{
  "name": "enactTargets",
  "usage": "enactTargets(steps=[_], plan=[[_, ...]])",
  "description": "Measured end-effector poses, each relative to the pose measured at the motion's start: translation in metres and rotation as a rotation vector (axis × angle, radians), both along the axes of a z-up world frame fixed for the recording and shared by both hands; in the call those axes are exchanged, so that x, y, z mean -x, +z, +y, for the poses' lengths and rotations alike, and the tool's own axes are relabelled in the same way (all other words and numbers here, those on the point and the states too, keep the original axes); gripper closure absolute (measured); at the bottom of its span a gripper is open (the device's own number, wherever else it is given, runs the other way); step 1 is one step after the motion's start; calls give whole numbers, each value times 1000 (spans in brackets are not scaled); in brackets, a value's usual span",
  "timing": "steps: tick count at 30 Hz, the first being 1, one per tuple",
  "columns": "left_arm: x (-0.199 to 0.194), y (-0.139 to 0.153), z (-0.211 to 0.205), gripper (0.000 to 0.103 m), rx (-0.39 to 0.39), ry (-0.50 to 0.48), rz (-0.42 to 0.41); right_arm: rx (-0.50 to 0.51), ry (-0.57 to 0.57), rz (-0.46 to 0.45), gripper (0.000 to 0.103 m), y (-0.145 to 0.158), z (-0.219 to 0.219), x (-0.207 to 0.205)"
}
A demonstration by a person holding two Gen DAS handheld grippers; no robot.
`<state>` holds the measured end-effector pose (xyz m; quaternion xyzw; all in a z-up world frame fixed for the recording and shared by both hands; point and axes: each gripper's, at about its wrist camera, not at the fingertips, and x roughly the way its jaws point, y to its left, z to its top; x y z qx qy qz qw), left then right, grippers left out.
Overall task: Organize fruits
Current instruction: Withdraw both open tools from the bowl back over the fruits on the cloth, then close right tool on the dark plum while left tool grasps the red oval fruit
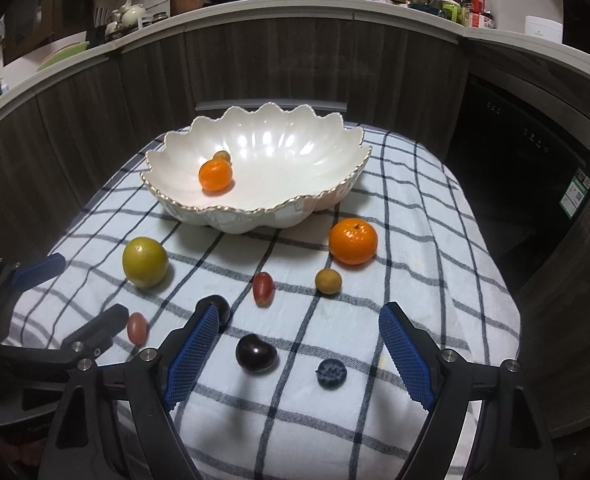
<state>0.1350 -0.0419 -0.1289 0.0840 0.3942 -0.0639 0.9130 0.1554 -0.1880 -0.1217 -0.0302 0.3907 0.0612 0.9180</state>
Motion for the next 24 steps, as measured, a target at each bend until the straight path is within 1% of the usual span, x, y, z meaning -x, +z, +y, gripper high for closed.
enactTargets(steps=[3,10,12,18,20,24], plan=[[0,-4,-2,22,-1,-7,8,1,16,12,26,-4,3,-1],[-2,-14,-2,29,8,-11,33,2,39,24,29,-12,7,-2],[-3,-17,-1,32,14,-14,44,1,44,30,31,-15,8,-2],[-5,-27,-1,34,13,-14,67,7,60,50,35,-24,11,-4],[-6,-30,-1,38,14,-16,75,6,63,57,35,-27,12,-5],[-7,-36,-2,43,12,-22,85,3,72,76,40,-34,14,-7]])
